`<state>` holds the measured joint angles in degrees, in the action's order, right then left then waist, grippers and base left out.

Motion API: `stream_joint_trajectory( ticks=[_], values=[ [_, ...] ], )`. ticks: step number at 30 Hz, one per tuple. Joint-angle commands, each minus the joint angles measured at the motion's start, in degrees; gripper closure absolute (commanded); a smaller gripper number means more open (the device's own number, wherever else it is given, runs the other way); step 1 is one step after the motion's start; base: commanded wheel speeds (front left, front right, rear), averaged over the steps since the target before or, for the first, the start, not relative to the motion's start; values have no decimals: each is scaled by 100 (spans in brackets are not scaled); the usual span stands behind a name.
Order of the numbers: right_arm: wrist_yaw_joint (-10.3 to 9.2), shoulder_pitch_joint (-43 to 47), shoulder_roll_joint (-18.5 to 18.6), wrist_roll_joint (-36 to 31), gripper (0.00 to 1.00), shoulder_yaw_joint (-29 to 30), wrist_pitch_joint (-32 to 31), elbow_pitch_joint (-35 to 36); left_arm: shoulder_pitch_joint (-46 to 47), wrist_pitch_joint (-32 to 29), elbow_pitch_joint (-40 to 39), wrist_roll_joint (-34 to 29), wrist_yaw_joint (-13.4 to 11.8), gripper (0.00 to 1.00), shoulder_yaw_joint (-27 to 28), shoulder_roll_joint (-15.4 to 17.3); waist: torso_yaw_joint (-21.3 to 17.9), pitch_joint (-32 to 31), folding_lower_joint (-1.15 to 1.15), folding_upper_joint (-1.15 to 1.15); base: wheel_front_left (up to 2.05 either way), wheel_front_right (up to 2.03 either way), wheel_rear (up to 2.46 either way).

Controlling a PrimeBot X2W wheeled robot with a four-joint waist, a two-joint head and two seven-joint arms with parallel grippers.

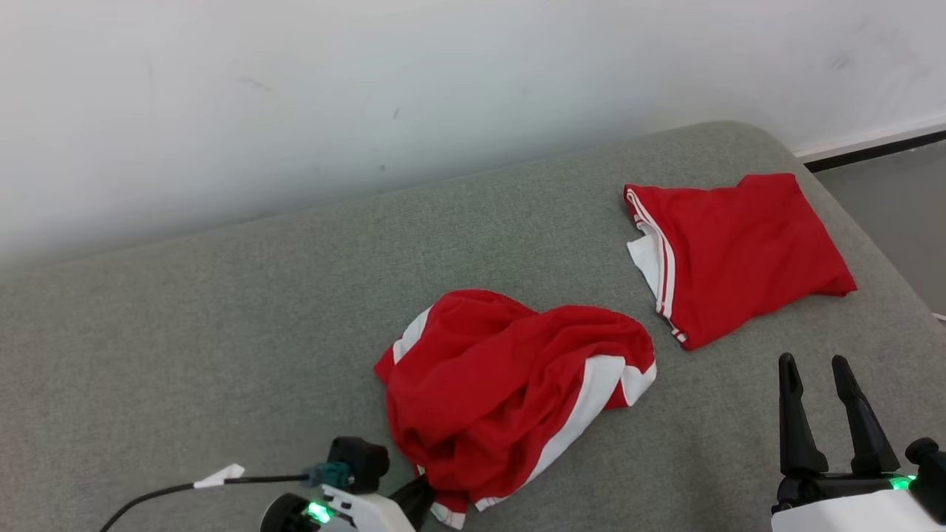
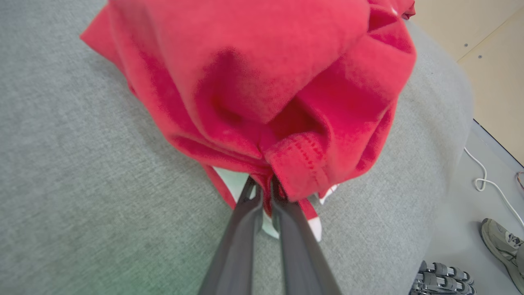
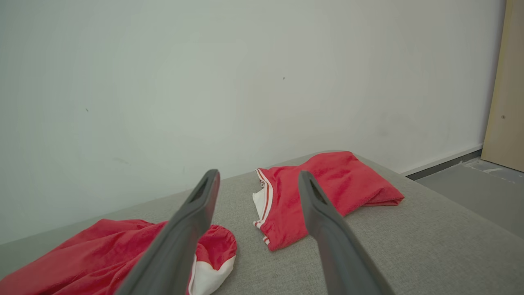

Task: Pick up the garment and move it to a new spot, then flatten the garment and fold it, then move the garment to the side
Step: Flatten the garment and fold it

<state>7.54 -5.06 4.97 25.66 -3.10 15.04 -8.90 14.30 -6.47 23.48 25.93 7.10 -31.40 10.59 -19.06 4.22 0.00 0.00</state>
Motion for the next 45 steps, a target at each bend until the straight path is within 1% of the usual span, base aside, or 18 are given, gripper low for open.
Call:
stream_joint_trajectory(
  ticks=[1, 6, 9, 12, 16, 19, 23, 25, 28, 31, 35, 39, 41, 42, 43, 45],
  values=[
    [-12, -27, -15, -6, 0, 26, 14, -11, 33, 28, -11, 38, 11, 100, 35, 54, 9, -10, 0, 0, 0, 0, 0],
    [-12, 33, -14, -39, 0, 83, 14, -37, 15, 79, -274, 81, -19, 100, 108, 194, 125, -87, 0, 0, 0, 0, 0],
    [-12, 44, 14, -49, 0, 34, 14, -74, 175, -45, -487, 1, -14, 100, 139, 426, 221, -115, 0, 0, 0, 0, 0],
    [-12, -9, 42, -53, 0, -6, 14, -114, 364, -209, -611, 1, -4, 100, 257, 726, 265, -117, 0, 0, 0, 0, 0],
    [-12, -59, 51, -31, 0, -51, 14, -146, 765, -394, -552, 228, 19, 100, 457, 1072, 296, -59, 0, 0, 0, 0, 0],
    [-12, -133, 47, -6, 0, -106, 14, -151, 1140, -504, -272, 482, 34, 100, 503, 1250, 250, 38, 0, 0, 0, 0, 0],
    [-12, -253, 22, 28, 0, -178, 14, -176, 1694, -536, 201, 900, 27, 100, 247, 1592, 86, 188, 0, 0, 0, 0, 0],
    [-12, -309, 5, 38, 0, -190, 14, -177, 1954, -472, 475, 1045, 28, 100, 119, 1800, 1, 252, 0, 0, 0, 0, 0],
    [-12, -368, -21, 40, 0, -201, 14, -184, 2376, -222, 939, 1265, 29, 100, 46, 2010, -111, 369, 0, 0, 0, 0, 0],
    [-12, -464, -39, 46, 0, -261, 14, -183, 2723, -31, 1388, 1348, 31, 100, -132, 2128, -218, 489, 0, 0, 0, 0, 0],
    [-12, -587, -68, 54, 0, -309, 13, -137, 3237, 185, 1823, 1308, 30, 100, -368, 2302, -324, 708, 0, 0, 0, 0, 0],
    [-12, -683, -119, 22, 0, -328, 14, -130, 3692, 560, 2308, 1169, 31, 100, -429, 2355, -390, 900, 0, 0, 0, 0, 0],
    [-12, -717, -147, 6, 0, -341, 14, -158, 3861, 726, 2609, 1128, 31, 100, -469, 2333, -408, 938, 0, 0, 0, 0, 0],
    [-12, -728, -157, 3, 0, -343, 14, -168, 3899, 752, 2735, 1131, 31, 69, -514, 2280, -410, 939, 0, 0, 0, 0, 0],
    [-12, -729, -166, 4, 0, -342, 14, -181, 3921, 758, 2831, 1157, 31, 0, -574, 2212, -403, 924, 0, 0, 0, 0, 0],
    [-12, -700, -175, -6, 0, -328, 14, -228, 3963, 820, 2952, 1222, 31, 0, -687, 2139, -368, 858, 0, 0, 0, 0, 0]
  ],
)
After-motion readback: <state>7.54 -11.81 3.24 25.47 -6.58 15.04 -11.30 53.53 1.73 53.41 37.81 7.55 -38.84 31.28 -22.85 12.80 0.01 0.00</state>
